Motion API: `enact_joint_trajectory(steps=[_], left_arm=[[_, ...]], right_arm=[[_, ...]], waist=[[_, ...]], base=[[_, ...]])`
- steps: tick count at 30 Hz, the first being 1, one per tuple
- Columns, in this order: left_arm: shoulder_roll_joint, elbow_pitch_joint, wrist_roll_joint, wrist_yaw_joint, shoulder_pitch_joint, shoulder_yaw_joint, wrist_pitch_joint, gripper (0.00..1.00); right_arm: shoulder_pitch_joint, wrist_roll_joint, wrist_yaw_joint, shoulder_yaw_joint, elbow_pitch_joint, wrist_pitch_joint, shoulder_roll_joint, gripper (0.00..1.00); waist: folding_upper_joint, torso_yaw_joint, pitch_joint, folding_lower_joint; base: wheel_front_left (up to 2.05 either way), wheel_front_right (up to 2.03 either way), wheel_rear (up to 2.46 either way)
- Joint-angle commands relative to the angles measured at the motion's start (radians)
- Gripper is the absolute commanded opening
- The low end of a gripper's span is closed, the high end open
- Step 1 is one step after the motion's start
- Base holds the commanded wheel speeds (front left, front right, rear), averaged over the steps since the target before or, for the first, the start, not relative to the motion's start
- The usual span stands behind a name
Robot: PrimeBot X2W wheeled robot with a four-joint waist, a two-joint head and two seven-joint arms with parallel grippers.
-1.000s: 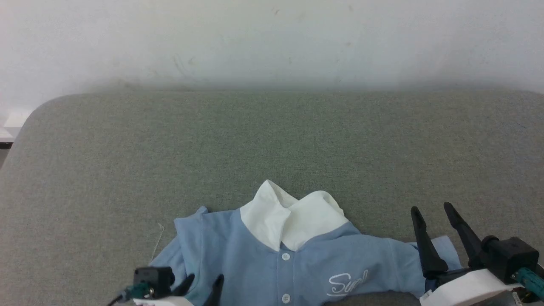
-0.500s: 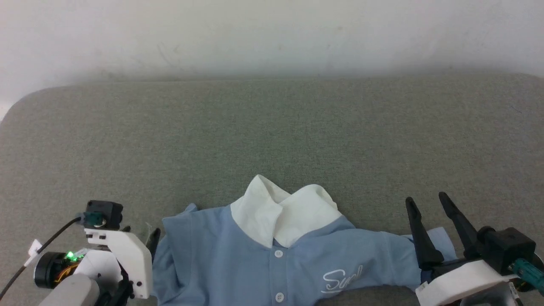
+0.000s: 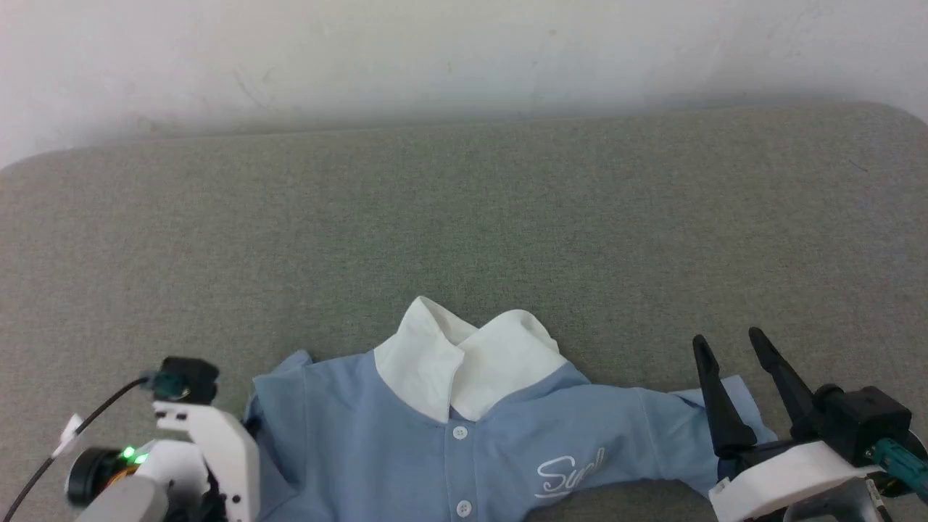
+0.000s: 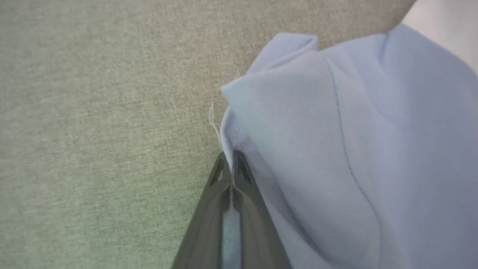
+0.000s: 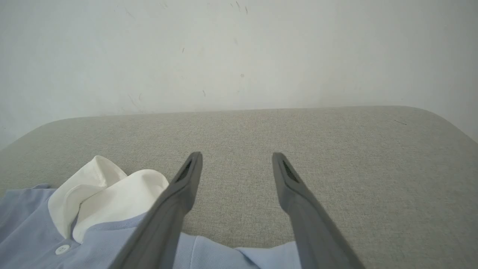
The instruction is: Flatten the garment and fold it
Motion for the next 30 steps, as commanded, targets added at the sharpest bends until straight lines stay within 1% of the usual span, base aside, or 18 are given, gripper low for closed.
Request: enact_joint_trajectory(steps=[1,5,8,10,13,14,18,21,25,26,30], left_arm=[[-0.001,0.017,-0.009,0.044,0.064,0.017,-0.029,0.0],[0.008,-0.045,-0.051,0.142,0.189,0.1,-0.113,0.0],[0.009,-0.104,-0.085,0.199,0.291,0.143,-0.142,0.0],[0.006,-0.13,-0.106,0.216,0.341,0.157,-0.149,0.0],[0.001,-0.15,-0.12,0.219,0.366,0.162,-0.154,0.0],[-0.004,-0.17,-0.122,0.214,0.364,0.169,-0.172,1.0],[0.006,-0.205,-0.103,0.199,0.318,0.187,-0.209,1.0],[0.03,-0.214,-0.082,0.183,0.268,0.185,-0.205,1.0],[0.058,-0.192,-0.069,0.126,0.19,0.141,-0.133,1.0],[0.058,-0.192,-0.069,0.126,0.19,0.141,-0.133,1.0],[0.07,-0.119,-0.091,0.041,0.132,0.081,-0.022,1.0]], right_arm=[[-0.006,0.005,0.005,-0.005,0.003,-0.005,0.002,1.0],[0.012,0.006,0.005,-0.019,0.007,-0.006,0.002,1.0],[0.024,0.011,0.005,-0.023,0.007,-0.007,0.002,1.0],[0.029,0.013,0.005,-0.022,0.005,-0.008,0.002,1.0],[0.03,0.01,0.005,-0.021,0.002,-0.006,0.002,1.0],[0.03,0.008,0.005,-0.021,0.0,-0.004,0.002,1.0],[0.031,0.007,0.005,-0.02,-0.004,0.002,0.002,1.0],[0.032,0.007,0.005,-0.018,-0.007,0.007,0.002,1.0],[0.032,0.006,0.005,-0.012,-0.012,0.011,0.002,1.0],[0.032,0.006,0.005,-0.012,-0.012,0.011,0.002,1.0],[0.025,0.005,0.005,-0.002,-0.016,0.012,0.002,1.0]], waist=[[-0.0002,0.003,-0.012,-0.0001],[-0.0002,0.018,-0.038,-0.0001],[-0.0002,0.032,-0.052,-0.0001],[-0.0002,0.043,-0.058,-0.0001],[-0.0002,0.051,-0.062,-0.0001],[-0.0002,0.059,-0.066,-0.0001],[-0.0002,0.065,-0.076,-0.0001],[-0.0002,0.062,-0.082,-0.0001],[-0.0002,0.05,-0.082,-0.0001],[-0.0002,0.05,-0.082,-0.0001],[-0.0002,0.023,-0.067,-0.0001]], base=[[0.0,0.0,0.0],[0.0,0.0,0.0],[0.0,0.0,0.0],[0.0,0.0,0.0],[0.0,0.0,0.0],[0.0,0.0,0.0],[0.0,0.0,0.0],[0.0,0.0,0.0],[0.0,0.0,0.0],[0.0,0.0,0.0],[0.0,0.0,0.0]])
